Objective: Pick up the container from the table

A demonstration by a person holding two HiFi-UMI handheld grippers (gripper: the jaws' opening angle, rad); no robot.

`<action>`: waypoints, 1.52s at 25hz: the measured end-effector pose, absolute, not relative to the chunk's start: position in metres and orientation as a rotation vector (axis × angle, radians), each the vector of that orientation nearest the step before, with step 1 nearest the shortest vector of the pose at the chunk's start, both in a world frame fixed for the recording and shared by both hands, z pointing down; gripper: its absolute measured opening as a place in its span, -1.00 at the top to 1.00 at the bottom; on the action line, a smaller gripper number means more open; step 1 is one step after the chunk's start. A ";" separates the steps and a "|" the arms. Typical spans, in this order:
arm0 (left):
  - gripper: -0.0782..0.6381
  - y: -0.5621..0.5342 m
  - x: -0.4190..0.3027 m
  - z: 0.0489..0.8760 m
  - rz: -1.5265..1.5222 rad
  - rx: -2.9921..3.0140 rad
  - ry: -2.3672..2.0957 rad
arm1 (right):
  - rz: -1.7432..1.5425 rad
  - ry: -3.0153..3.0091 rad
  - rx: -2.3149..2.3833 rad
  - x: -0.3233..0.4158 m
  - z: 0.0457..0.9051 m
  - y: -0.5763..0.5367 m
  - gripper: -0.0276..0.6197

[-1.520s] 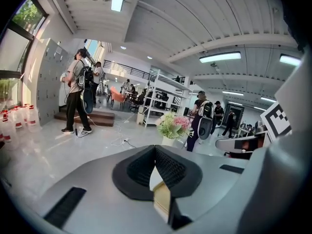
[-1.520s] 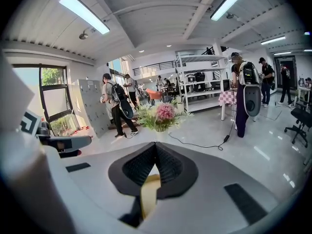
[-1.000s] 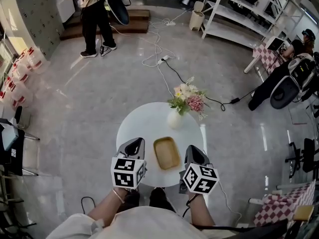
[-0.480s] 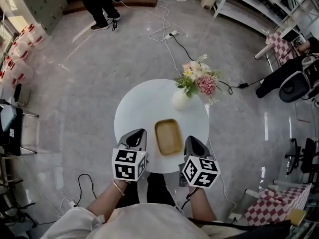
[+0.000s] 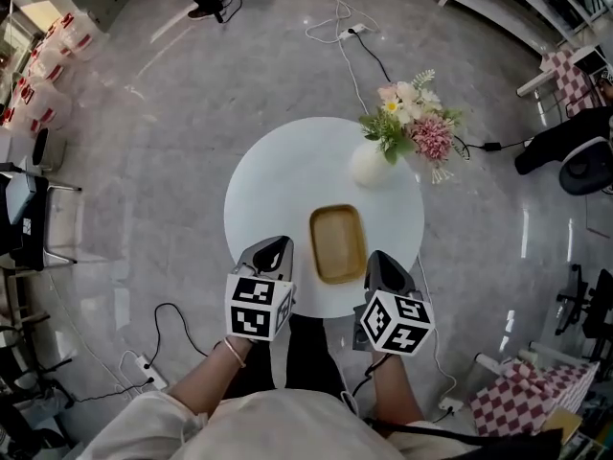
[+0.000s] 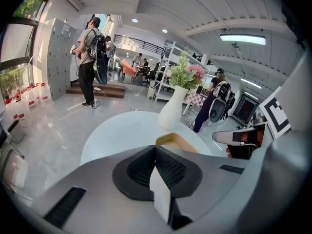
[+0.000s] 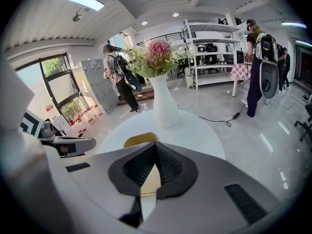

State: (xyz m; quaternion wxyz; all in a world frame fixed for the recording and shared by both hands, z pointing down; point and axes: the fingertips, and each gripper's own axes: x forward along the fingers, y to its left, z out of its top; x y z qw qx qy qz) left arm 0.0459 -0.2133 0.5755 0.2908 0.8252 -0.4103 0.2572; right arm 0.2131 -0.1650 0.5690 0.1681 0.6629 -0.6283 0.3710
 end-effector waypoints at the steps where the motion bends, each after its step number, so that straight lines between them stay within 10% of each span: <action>1: 0.73 -0.211 0.045 0.579 0.694 2.195 -1.094 | 1.062 -1.787 1.883 0.213 0.572 -0.164 0.84; 28: 0.73 -0.205 0.031 0.610 0.754 2.115 -1.128 | 1.174 -1.778 1.794 0.211 0.612 -0.159 0.82; 38: 0.73 -0.206 0.029 0.614 0.754 2.103 -1.137 | 1.180 -1.782 1.758 0.210 0.620 -0.161 0.44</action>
